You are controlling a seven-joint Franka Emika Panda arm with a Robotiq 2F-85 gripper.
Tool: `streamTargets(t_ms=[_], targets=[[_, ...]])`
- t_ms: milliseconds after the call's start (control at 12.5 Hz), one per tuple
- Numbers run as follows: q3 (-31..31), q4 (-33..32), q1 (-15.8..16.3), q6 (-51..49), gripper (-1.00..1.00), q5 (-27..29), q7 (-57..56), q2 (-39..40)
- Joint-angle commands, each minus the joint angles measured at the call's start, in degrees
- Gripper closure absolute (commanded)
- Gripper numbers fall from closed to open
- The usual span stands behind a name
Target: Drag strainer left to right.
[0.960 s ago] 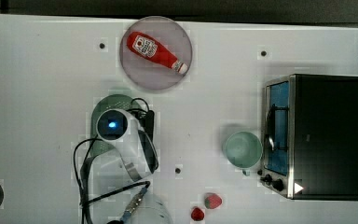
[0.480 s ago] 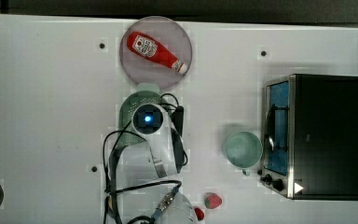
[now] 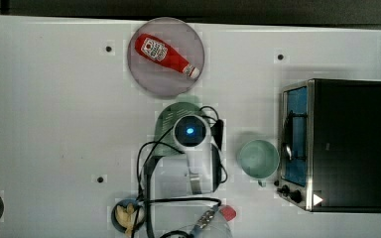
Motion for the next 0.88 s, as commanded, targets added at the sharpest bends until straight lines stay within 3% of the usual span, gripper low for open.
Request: streamTargets(t_ms=[80,560,880], targets=[[-2.18,1.59,-0.21,0.4,-1.0,0.51,-7.5,-0.8],[-7.36,1.56,-0.25,0.66,-1.0,0.5,-11.98,-0.78],[-4.61,1.83,-0.22,-0.13,-1.0,0.51,-23.89,-4.74]])
